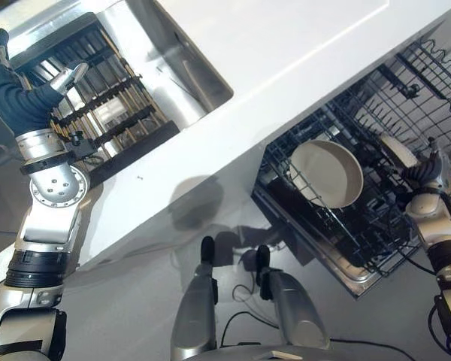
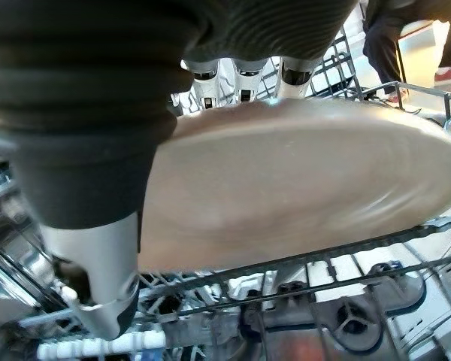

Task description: Pick up plates and place into dishwasher.

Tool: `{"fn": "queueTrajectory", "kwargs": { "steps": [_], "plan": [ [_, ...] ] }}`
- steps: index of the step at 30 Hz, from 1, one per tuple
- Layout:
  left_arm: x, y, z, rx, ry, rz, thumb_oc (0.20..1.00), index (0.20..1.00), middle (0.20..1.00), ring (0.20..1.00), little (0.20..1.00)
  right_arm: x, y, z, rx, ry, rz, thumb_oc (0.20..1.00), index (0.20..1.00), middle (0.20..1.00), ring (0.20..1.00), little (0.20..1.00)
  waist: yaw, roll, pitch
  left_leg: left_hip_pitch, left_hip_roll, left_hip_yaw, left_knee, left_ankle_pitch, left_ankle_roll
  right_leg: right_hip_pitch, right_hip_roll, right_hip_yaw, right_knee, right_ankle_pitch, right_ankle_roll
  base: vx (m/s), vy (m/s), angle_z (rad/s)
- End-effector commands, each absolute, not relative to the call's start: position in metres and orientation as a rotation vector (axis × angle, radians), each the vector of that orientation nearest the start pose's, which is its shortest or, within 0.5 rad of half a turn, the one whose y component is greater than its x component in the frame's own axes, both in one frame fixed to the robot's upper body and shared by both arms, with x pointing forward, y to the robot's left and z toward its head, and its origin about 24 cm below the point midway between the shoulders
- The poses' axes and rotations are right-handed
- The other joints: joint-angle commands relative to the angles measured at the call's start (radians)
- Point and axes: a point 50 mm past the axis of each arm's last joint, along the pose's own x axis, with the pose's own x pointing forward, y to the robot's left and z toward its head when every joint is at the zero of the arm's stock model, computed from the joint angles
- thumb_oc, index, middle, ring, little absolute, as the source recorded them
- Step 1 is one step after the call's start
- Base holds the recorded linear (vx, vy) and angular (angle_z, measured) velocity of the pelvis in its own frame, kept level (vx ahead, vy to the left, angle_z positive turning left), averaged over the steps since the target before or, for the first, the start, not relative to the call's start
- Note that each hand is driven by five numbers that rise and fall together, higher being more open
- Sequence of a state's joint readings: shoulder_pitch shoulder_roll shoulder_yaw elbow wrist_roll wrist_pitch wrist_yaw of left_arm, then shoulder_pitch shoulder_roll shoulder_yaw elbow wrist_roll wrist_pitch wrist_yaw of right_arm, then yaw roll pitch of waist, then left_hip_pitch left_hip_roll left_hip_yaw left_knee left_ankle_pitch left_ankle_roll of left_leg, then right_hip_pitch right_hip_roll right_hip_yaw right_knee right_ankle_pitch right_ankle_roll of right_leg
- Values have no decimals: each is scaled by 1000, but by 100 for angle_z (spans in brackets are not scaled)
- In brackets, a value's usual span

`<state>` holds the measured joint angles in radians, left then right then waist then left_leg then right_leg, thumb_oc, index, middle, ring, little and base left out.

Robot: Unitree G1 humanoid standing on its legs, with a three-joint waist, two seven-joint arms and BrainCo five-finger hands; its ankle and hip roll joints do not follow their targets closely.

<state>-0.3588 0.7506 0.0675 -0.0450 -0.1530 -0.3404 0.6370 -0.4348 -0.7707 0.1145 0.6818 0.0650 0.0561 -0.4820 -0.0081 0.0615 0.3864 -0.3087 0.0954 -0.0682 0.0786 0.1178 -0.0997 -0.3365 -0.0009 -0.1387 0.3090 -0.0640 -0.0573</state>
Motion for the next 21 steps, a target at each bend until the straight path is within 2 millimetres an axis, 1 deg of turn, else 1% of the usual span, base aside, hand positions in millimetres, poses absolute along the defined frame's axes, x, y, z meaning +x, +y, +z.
{"fn": "queueTrajectory", "kwargs": {
  "steps": [1,4,5,9,13,18,21],
  "plan": [
    [256,278,236,281,-952,578,1000,1000,1000,1000,1000,291,-324,58,-593,183,-626,1000,1000,1000,1000,1000,-7,-23,-31,27,32,15,29,-31,33,61,-26,94,-180,120,63,67,71,-1],
    [251,281,225,278,-928,590,1000,1000,1000,1000,1000,286,-322,65,-585,123,-647,1000,1000,1000,1000,1000,-14,-24,-44,45,33,20,22,-33,35,76,-27,99,-185,119,65,49,84,-3],
    [249,282,221,276,-917,599,1000,1000,1000,1000,1000,285,-321,72,-577,87,-655,1000,1000,1000,1000,1000,-19,-23,-48,50,31,22,21,-34,36,80,-27,104,-186,118,65,20,86,-1],
    [244,284,207,270,-877,621,1000,1000,1000,1000,1000,281,-316,88,-553,-5,-673,1000,1000,1000,1000,1000,-37,-19,-61,68,28,32,20,-40,39,89,-30,121,-187,117,67,18,112,-5],
    [238,289,196,259,-845,645,1000,1000,1000,1000,1000,277,-316,100,-569,-57,-678,1000,1000,1000,1000,1000,-54,-10,-75,95,26,47,9,-43,39,105,-38,138,-200,120,70,7,140,-10],
    [231,294,184,243,-802,653,1000,1000,1000,1000,1000,268,-324,102,-595,-59,-695,1000,1000,1000,1000,1000,-68,0,-102,133,16,70,-3,-49,40,131,-53,153,-216,123,75,13,127,-9],
    [229,296,179,232,-777,656,1000,1000,1000,1000,1000,262,-329,99,-600,-30,-702,1000,1000,1000,1000,1000,-76,7,-120,157,10,83,-18,-51,40,150,-62,161,-229,124,81,23,124,-8]
  ]
}}
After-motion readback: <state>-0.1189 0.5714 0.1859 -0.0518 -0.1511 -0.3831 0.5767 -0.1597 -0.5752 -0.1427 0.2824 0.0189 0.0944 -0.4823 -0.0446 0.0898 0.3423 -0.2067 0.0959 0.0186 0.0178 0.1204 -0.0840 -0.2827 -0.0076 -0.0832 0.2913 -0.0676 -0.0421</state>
